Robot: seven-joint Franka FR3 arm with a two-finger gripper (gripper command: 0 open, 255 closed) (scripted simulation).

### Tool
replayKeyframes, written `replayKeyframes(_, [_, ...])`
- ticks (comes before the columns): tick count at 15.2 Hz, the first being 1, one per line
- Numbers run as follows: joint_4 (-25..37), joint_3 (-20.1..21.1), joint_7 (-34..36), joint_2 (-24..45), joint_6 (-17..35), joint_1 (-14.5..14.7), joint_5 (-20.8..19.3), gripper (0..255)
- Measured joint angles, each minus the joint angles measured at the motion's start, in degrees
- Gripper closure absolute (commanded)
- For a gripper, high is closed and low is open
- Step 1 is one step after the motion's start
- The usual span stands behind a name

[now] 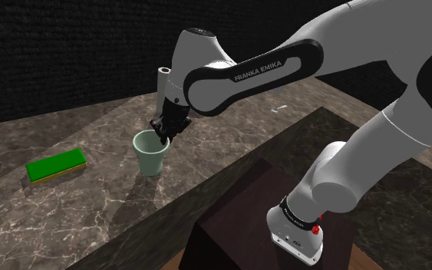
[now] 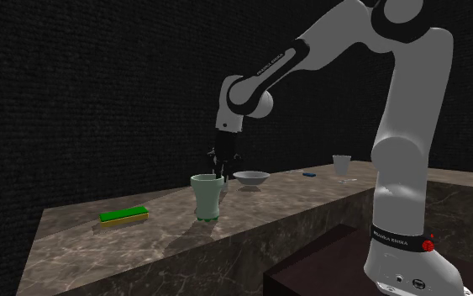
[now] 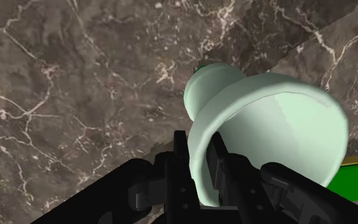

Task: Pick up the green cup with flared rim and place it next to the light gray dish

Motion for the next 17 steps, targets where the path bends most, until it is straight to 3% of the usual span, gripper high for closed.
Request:
replayKeyframes(4, [0.5, 0.0, 0.0, -0.5, -1.0, 0.0, 0.1, 255])
replayKeyframes(17, [6.7, -0.9, -0.1, -4.8, -11.4, -0.1, 0.5, 255])
